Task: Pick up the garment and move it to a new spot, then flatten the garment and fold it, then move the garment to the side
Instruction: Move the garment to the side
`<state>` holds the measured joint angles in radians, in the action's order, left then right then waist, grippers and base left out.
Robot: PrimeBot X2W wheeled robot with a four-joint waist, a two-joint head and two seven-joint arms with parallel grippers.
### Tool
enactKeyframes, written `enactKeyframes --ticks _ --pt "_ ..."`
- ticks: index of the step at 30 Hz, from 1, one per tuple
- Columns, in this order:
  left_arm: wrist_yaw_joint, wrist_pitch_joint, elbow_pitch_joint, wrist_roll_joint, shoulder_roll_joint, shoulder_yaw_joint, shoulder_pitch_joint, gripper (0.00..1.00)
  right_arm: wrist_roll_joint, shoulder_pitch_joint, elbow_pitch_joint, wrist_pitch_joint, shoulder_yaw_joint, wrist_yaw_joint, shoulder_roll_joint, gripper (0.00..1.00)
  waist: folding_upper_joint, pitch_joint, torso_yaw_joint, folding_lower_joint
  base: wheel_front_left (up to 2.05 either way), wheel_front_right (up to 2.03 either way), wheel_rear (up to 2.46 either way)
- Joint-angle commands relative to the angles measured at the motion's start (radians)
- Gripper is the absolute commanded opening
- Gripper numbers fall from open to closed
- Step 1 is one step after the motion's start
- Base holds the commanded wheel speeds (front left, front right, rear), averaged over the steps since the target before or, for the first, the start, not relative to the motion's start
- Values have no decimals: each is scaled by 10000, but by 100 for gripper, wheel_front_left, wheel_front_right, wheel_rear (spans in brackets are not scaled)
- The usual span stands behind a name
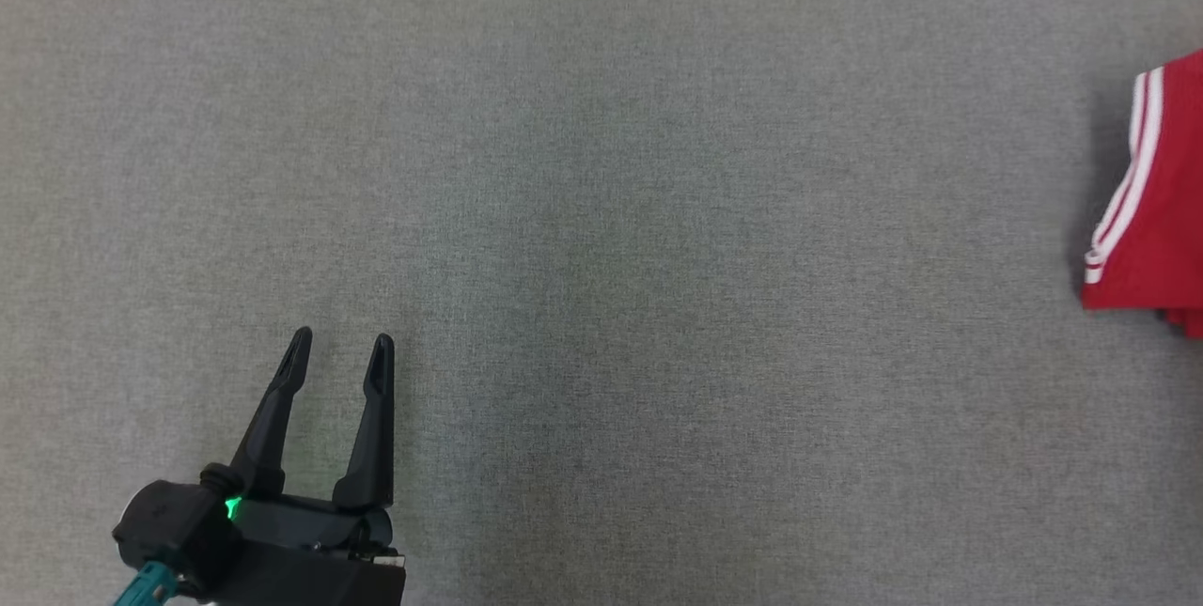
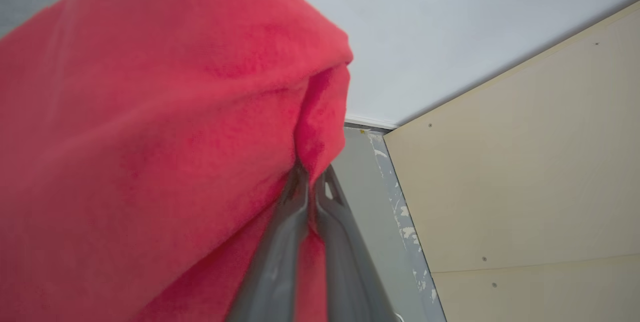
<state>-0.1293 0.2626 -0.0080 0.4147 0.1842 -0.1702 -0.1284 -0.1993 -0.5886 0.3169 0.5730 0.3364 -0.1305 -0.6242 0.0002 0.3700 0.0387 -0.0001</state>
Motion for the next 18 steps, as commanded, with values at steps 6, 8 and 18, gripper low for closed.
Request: enactKeyframes --ticks 6,8,18 --pt "-14 29 55 -14 87 -93 -302 100 -413 265 175 -515 624 3 36 0 -2 280 -26 1 0 0 0" --pt "-14 29 89 7 110 -102 -375 100 -464 441 155 -858 501 1 86 22 -2 282 -59 1 0 0 0" --pt "-14 29 -83 -404 -76 322 -544 100 -595 212 3 -2868 -236 1 193 100 -2 138 -359 1 0 0 0"
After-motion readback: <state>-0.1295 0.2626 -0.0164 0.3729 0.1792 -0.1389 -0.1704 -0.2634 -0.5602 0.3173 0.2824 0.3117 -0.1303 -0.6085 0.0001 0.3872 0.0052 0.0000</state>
